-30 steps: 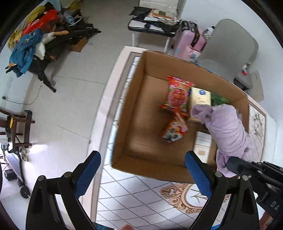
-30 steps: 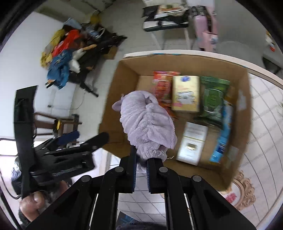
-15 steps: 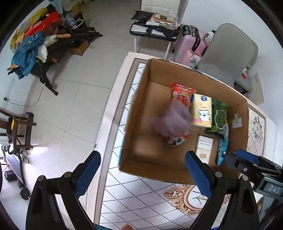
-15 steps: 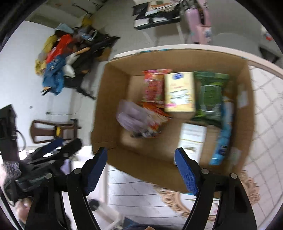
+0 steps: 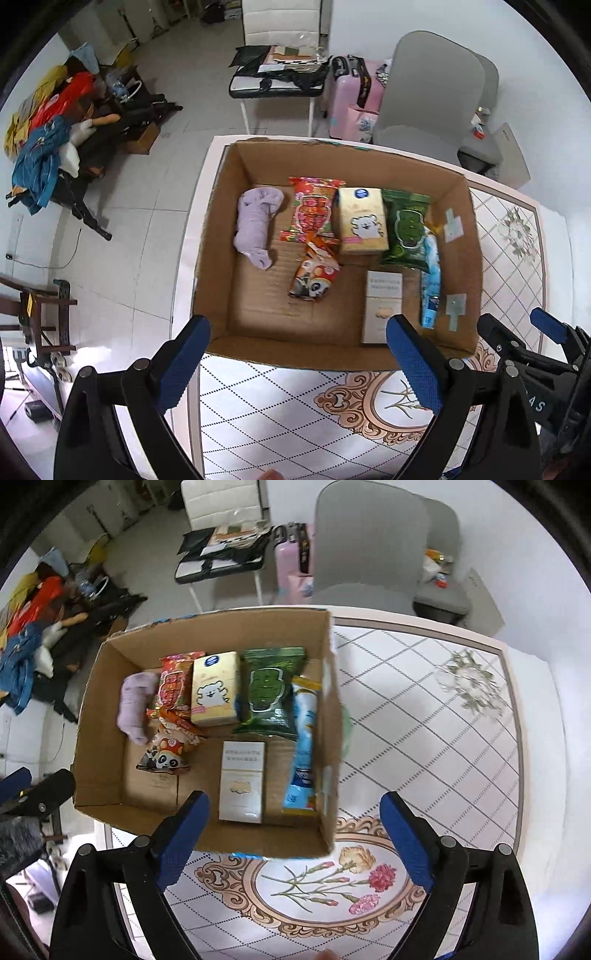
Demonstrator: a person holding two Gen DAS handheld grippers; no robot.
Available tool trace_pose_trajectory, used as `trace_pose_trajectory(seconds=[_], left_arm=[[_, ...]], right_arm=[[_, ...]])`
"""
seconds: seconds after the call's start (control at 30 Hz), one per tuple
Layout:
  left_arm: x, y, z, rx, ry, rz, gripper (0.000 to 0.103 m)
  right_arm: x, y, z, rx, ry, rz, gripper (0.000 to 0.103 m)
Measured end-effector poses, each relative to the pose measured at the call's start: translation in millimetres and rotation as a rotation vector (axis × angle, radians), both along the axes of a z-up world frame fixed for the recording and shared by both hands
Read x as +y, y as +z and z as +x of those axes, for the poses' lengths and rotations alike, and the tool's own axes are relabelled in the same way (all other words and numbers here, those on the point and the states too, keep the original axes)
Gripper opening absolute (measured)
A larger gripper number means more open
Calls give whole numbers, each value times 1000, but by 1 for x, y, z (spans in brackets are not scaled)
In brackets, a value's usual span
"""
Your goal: Organize soft objects
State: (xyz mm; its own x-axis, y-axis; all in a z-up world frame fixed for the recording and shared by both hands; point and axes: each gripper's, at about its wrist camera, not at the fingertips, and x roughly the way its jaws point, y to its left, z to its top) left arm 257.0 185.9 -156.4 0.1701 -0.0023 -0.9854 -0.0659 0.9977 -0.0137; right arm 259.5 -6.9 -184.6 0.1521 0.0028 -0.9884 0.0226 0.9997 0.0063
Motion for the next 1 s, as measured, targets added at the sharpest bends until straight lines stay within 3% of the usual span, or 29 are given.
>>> trace_pose_trajectory(seconds=[0.3,0.5,0.73,1.0], left_arm=[[-10,42,-21,-86,0,10,97],[-17,90,-56,-152,7,11,97],[-23,156,-101,-232,-1,7,97],[-23,205,-133,-310,10,29,97]], right_arm=[[-11,44,-25,-58,-14,-3,95],[-24,110,-62,-152,-20,15,95],[-39,194,-112,-278,-35,-38,95],[-37,247,-149,-316,2,-3,95]])
